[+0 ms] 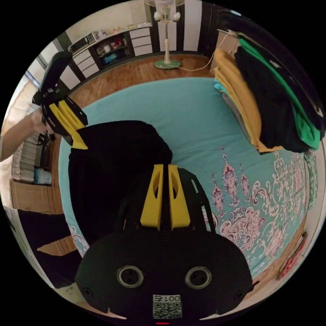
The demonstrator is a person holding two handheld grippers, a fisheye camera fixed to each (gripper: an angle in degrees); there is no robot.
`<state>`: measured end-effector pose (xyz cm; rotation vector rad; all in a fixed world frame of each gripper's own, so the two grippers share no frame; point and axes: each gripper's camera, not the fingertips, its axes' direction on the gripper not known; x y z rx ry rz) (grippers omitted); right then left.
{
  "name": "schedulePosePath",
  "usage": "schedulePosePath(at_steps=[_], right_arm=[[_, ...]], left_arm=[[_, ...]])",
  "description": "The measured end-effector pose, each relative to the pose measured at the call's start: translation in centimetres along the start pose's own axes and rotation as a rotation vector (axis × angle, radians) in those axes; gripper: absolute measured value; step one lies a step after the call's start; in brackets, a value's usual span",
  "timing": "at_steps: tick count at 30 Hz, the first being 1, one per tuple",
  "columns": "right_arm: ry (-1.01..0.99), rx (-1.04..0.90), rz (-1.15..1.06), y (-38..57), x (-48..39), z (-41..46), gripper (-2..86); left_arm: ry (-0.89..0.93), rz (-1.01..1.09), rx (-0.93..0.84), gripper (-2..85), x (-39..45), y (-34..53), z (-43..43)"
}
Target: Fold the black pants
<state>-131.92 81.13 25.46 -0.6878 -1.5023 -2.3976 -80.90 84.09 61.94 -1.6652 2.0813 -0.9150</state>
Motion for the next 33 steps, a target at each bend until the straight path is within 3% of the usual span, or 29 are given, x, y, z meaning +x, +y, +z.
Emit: schedulePosePath(at_steps=[4,7,8,12,16,20,22,26,28,30,33], right_arm=[[-0.053,0.113,0.088,1.3,1.6,-1.8,1.9],[0.022,0.005,0.071,0.8,0.6,4.0,1.6],[0.001,-0.056,0.029,0.7,0.0,5.8,1.5],[0.025,0.028,0.065,2.6,0.2,4.2,1.1],[0.069,0.191,0.233,10.7,0.9,-1.9,0.7],[-0.08,0.206,0.248,20.9,-3.8,-3.2,0.6],[-0.092,0.122,0.287,24.1,-7.5,-0.7,0.5],[0.153,-0.093,0.254,28.8,-16.7,8.1,0.3],[0.269,-0.037,0.266,30.2,-18.5,9.1,0.2],[0.24,-0.035,0.312,31.5,-18.4,8.5,0.2],[0.287,0.094,0.524,38.3,-17.3,4.7,0.4]], left_arm=[[-0.206,0.141,-0.102,-0.2,0.8,-0.3,0.6],[-0.282,0.144,-0.162,1.3,-1.1,-0.1,3.6],[-0.28,0.133,-0.172,2.1,-1.8,0.1,4.3],[-0.157,0.056,-0.095,3.5,-2.9,1.6,4.3],[-0.061,-0.029,-0.029,3.9,-3.0,2.9,5.4],[-0.062,-0.063,-0.027,4.3,-1.2,2.2,7.1],[-0.065,-0.092,-0.027,4.8,0.0,1.8,7.9],[-0.061,-0.226,0.022,6.2,3.6,1.1,9.1],[-0.173,-0.281,0.047,5.2,6.7,1.2,9.3],[-0.328,-0.323,0.063,3.4,10.5,1.1,9.3],[-0.599,-0.29,0.049,2.0,19.2,-0.4,10.8]])
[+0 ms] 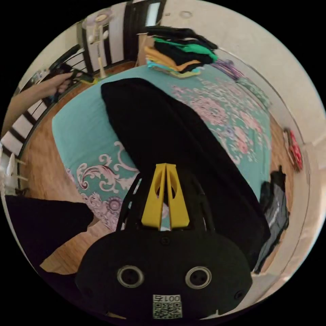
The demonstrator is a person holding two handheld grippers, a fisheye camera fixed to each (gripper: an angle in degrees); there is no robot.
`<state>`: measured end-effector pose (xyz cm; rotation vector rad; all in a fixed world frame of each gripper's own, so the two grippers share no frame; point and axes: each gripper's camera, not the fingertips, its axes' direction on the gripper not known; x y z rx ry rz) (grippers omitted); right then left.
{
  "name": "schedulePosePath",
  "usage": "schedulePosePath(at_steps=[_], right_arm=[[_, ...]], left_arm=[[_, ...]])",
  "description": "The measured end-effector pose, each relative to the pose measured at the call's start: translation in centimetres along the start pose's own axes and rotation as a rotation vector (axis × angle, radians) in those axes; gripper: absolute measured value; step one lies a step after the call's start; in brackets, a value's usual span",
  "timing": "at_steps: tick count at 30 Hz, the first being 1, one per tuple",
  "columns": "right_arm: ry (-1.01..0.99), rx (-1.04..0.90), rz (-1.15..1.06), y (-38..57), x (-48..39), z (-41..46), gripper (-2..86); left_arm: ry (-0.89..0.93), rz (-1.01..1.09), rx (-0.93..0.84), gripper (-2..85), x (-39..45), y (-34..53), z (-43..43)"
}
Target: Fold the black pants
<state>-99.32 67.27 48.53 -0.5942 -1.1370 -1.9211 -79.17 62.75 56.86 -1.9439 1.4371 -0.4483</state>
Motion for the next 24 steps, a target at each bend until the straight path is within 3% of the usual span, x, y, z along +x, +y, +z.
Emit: schedulePosePath(at_steps=[2,5,9,11,14,17,19,24], right_arm=[[0.17,-0.043,0.226,6.6,6.4,-1.3,1.0],[0.261,-0.176,0.443,17.1,14.7,-1.1,2.3],[0.348,-0.322,0.491,27.9,21.9,0.6,7.1],[0.296,-0.409,0.522,33.5,26.0,2.8,10.5],[0.142,-0.415,0.559,38.8,29.9,5.1,11.5],[0.004,-0.327,0.588,42.9,32.4,6.8,10.7],[-0.057,-0.284,0.631,45.2,33.9,7.6,8.2],[-0.026,-0.266,0.63,49.8,35.6,8.3,1.5]], left_arm=[[-0.104,0.182,0.008,2.2,9.7,-0.4,-1.1],[-0.098,0.509,-0.014,2.7,23.8,-2.1,1.0],[-0.054,0.89,-0.016,5.2,39.1,-5.4,5.7],[-0.067,1.119,-0.122,8.1,47.1,-7.8,9.4],[-0.158,1.301,-0.276,9.7,53.9,-10.5,13.2],[-0.067,1.395,-0.534,6.8,58.8,-12.2,16.0],[-0.052,1.41,-0.607,5.0,61.2,-13.0,16.7],[-0.037,1.346,-0.579,0.3,65.9,-15.4,16.2]])
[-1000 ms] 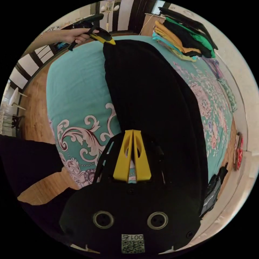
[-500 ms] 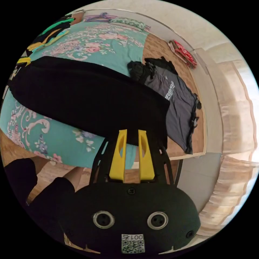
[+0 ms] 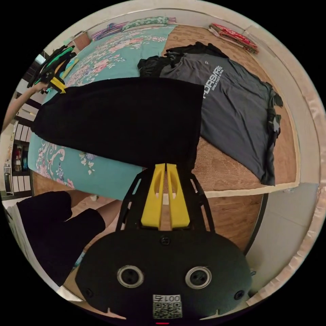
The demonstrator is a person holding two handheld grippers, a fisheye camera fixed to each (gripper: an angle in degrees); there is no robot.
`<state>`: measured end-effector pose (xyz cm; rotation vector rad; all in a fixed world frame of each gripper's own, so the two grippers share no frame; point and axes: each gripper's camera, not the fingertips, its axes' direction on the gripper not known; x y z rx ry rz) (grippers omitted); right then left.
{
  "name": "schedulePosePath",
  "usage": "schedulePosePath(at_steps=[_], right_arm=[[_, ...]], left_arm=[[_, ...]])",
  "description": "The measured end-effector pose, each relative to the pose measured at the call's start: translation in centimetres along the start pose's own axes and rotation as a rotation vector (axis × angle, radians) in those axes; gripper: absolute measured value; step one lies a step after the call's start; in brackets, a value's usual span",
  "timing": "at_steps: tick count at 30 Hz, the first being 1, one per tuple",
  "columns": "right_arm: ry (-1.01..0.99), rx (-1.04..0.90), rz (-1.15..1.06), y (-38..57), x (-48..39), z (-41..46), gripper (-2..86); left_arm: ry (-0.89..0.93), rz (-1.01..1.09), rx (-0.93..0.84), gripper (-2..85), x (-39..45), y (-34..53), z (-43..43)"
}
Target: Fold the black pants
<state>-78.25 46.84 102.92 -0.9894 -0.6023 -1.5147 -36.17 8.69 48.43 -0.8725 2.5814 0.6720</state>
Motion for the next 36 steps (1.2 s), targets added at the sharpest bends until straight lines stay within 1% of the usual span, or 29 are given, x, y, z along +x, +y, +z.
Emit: schedulePosePath(at_steps=[1,3,4,5,6,7,9,11,12,14,15,17,18,19,20,22,25,28,31,34,36], right_arm=[[-0.001,-0.001,0.011,0.6,0.7,0.8,1.1],[0.06,-0.055,0.028,1.5,1.8,2.9,0.9],[0.14,-0.106,0.049,2.3,2.7,4.5,1.0],[0.141,-0.091,0.054,3.1,3.5,5.2,1.1],[0.134,-0.072,0.063,3.5,3.9,5.2,1.3],[0.109,-0.038,0.078,4.4,4.9,5.2,1.8],[0.063,0.01,0.114,5.6,6.8,5.2,3.4],[-0.044,0.051,0.182,7.4,9.6,6.0,6.3],[-0.087,0.063,0.211,7.9,10.4,6.4,6.9],[-0.28,0.128,0.318,10.1,13.0,8.3,8.2],[-0.326,0.156,0.351,10.8,13.5,8.9,8.5],[-0.481,0.272,0.496,13.4,15.5,11.3,9.3],[-0.519,0.303,0.534,14.0,16.1,11.9,9.6],[-0.587,0.37,0.613,15.2,17.1,13.0,9.5],[-0.644,0.437,0.671,16.3,18.0,14.0,9.4],[-0.71,0.508,0.736,17.7,19.0,15.4,9.3],[-0.793,0.607,0.819,19.6,20.1,17.1,9.1],[-0.842,0.66,0.857,20.4,21.1,18.3,8.6],[-0.873,0.682,0.853,19.9,22.0,19.0,8.1],[-0.861,0.666,0.849,18.8,22.4,19.0,7.7],[-0.893,0.684,0.851,18.1,22.6,19.1,7.2]], left_arm=[[-0.034,-0.037,0.021,0.1,-0.1,-0.9,-0.3],[-0.011,-0.094,0.023,0.5,-0.2,-2.4,-0.1],[-0.009,-0.106,0.011,2.0,0.1,-3.5,0.1],[-0.026,-0.134,0.014,3.4,0.4,-4.3,-0.1],[-0.038,-0.158,0.02,4.0,0.5,-4.6,-0.4],[-0.068,-0.223,0.046,4.8,0.7,-4.9,-1.1],[-0.097,-0.339,0.127,4.8,1.3,-4.8,-2.5],[-0.116,-0.444,0.247,4.6,3.6,-5.2,-4.3],[-0.105,-0.437,0.27,4.5,4.6,-5.6,-4.6],[-0.077,-0.374,0.341,4.3,9.1,-9.0,-5.5],[-0.057,-0.342,0.356,4.3,10.4,-10.1,-5.7],[0.015,-0.196,0.399,4.1,15.5,-15.6,-5.8],[0.042,-0.155,0.411,4.1,16.8,-17.1,-5.8],[0.09,-0.055,0.423,4.1,19.1,-20.1,-5.6],[0.11,-0.003,0.432,4.1,21.1,-23.1,-5.3],[0.142,0.058,0.445,4.1,23.2,-27.0,-4.7],[0.205,0.088,0.452,4.0,25.0,-32.4,-3.7],[0.166,0.083,0.442,3.7,26.1,-35.6,-2.6],[0.116,0.055,0.399,2.9,26.3,-36.7,-1.0],[0.138,0.031,0.423,2.1,25.8,-36.0,-0.1],[0.153,0.02,0.422,1.6,25.4,-35.6,0.6]])
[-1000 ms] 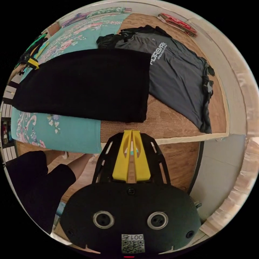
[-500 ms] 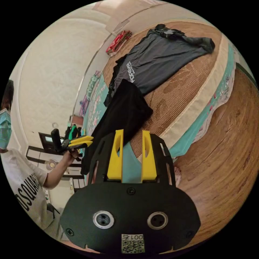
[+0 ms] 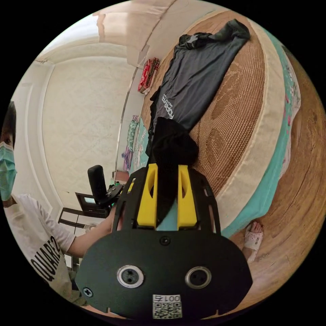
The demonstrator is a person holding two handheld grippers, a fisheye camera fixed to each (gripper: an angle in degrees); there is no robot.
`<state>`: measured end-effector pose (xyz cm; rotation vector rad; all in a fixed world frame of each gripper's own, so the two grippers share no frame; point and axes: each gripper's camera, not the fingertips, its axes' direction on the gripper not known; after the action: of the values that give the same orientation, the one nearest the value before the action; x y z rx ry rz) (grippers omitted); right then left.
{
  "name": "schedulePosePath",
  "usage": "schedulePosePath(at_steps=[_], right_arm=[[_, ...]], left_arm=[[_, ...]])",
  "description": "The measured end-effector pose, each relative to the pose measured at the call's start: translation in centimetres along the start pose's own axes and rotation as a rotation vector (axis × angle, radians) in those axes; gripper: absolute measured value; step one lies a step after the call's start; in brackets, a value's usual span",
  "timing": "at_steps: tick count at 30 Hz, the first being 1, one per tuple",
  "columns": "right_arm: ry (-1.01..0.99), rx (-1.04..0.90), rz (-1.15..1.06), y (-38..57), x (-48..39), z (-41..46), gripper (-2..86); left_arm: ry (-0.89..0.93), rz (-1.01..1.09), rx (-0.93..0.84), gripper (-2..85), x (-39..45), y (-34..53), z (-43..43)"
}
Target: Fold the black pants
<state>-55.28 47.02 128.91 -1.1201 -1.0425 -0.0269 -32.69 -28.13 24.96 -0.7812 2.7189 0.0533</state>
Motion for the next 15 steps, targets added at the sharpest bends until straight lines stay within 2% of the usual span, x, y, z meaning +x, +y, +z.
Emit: schedulePosePath(at_steps=[4,7,11,15], right_arm=[[-0.121,-0.028,0.054,-1.6,-0.1,2.0,4.9],[-0.078,-0.05,-0.009,-2.0,-2.8,1.7,2.8],[-0.047,-0.023,-0.086,-1.0,-8.5,-0.2,1.9],[-0.059,-0.006,-0.115,-0.3,-13.5,0.1,1.8]], left_arm=[[0.03,-0.058,0.007,0.4,-1.2,1.4,0.7],[0.034,-0.123,0.032,0.1,-2.1,3.1,0.4],[0.045,-0.273,0.153,0.7,-4.1,7.9,-1.7],[-0.063,-0.434,0.185,0.6,-6.4,14.0,-3.2]])
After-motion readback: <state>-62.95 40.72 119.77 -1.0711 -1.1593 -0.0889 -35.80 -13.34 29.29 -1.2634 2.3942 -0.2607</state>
